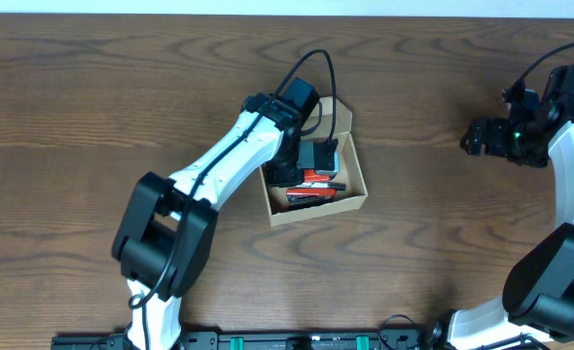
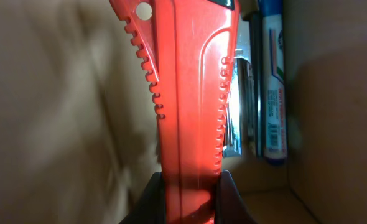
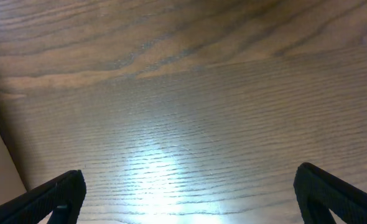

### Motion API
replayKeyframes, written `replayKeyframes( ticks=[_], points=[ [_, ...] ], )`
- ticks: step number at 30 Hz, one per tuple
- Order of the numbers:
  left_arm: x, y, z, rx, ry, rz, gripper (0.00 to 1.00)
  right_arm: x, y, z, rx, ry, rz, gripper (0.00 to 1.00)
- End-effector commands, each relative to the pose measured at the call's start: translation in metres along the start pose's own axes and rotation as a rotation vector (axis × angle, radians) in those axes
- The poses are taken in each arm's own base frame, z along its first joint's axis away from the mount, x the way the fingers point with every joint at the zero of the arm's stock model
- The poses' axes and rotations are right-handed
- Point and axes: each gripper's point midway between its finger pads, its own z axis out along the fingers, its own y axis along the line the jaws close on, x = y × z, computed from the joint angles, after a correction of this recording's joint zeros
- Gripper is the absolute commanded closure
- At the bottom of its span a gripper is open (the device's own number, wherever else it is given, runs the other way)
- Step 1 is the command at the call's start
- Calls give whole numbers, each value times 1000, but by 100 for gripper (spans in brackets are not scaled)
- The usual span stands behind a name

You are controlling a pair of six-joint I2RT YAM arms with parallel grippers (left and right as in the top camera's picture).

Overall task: Pack container
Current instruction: 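Carry the red box cutter into the box and release it, then withdraw left gripper from the box toward the yellow tape roll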

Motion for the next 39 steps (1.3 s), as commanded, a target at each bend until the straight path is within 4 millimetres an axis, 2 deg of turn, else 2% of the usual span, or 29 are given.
replayKeyframes(
  ticks=[1,5,8,10,15,17,18,19,21,23,27,29,31,32,35,39],
  points=[
    [3,1,13,24,26,-41,94,-1,6,-6,-1,-16,-23,1],
    [5,0,19,37,34,-44,91,-1,6,-6,-1,-16,-23,1],
    [5,0,17,34,33,-43,75,-1,6,-6,-1,-17,-23,1],
    [5,1,17,30,33,-51,73,-2,6,-6,-1,-19,-24,1],
    [4,7,6,-12,43,-80,43,-3,5,-6,0,-24,-25,1],
    [2,10,-3,-39,43,-75,40,-3,5,-6,0,-24,-25,1],
    [1,11,-9,-50,40,-72,34,-3,5,-6,0,-23,-25,1],
    [-1,11,-16,-60,37,-68,21,-3,5,-6,0,-23,-24,1],
    [-6,11,-36,-84,25,-80,17,-3,5,-6,0,-24,-25,1],
    [-12,12,-60,-112,1,-113,5,-3,5,-6,0,-24,-25,1],
    [-20,17,-113,-184,-78,-312,5,-3,5,-6,0,-24,-24,1],
    [-18,23,-133,-237,-103,-424,5,-3,5,-6,0,-24,-25,1],
    [-9,30,-148,-293,-111,-511,5,-3,5,-6,0,-24,-24,1],
    [9,38,-157,-354,-81,-598,5,-3,5,-6,0,-22,-24,1],
    [53,50,-169,-462,27,-766,5,-2,6,-6,-1,-19,-23,1],
    [105,55,-176,-479,93,-962,5,-2,6,-6,-1,-22,-24,1]
  ],
)
